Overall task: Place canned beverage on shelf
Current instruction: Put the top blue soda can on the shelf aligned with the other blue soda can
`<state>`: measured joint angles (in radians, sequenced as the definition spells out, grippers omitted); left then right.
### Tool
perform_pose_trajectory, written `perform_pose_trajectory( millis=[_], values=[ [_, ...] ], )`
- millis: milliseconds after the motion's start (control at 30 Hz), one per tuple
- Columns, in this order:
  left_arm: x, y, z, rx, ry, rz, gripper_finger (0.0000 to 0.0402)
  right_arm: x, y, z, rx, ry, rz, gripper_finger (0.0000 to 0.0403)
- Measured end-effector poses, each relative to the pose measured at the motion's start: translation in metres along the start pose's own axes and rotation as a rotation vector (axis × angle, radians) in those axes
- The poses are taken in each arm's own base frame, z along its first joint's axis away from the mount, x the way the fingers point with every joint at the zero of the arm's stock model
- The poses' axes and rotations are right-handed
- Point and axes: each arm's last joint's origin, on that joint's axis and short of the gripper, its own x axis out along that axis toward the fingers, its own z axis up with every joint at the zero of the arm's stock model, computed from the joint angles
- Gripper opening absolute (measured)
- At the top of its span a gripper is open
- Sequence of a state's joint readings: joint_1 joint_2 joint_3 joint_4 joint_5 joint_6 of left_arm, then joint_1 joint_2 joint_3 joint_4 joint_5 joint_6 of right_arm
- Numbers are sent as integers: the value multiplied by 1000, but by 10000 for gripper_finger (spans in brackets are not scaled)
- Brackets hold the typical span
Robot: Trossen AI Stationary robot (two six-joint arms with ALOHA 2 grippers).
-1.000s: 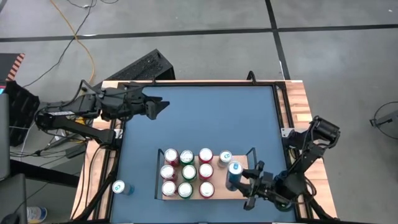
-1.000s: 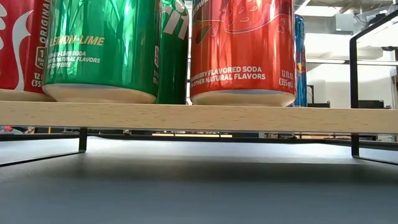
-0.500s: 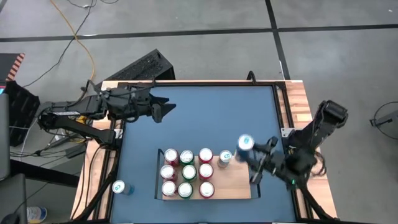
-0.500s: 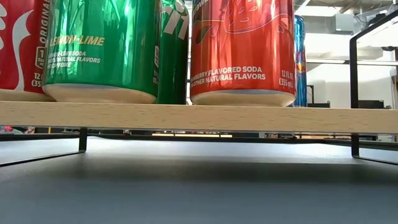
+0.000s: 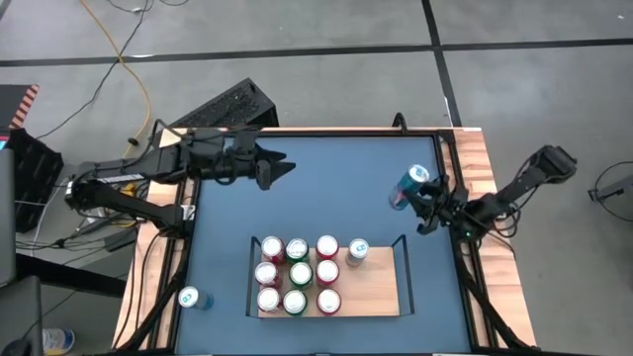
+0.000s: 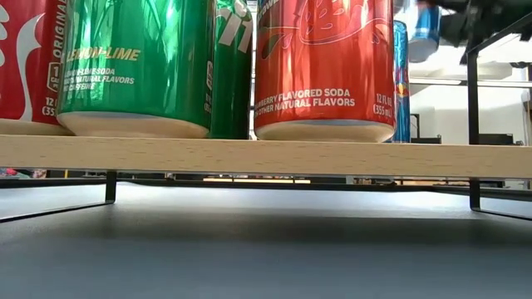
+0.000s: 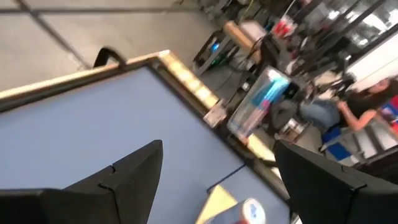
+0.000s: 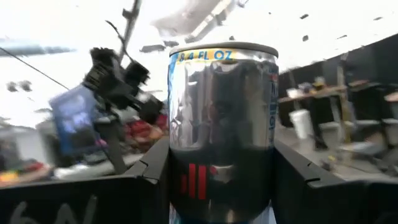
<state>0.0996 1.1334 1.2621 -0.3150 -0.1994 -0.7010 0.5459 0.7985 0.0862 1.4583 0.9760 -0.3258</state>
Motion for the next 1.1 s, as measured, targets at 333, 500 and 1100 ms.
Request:
perform_pose_trajectory(
  millis=[333,500,1100],
  values=[
    [43,23,9,-71,26,-51,295,12,-35,-40,-35,162,1,176],
    [65,33,6,-81,43,-49,295,22,-52,-43,-54,170,-33,176],
    [100,40,1,-50,50,-170,295,48,-111,-48,-69,231,96,176]
  ],
)
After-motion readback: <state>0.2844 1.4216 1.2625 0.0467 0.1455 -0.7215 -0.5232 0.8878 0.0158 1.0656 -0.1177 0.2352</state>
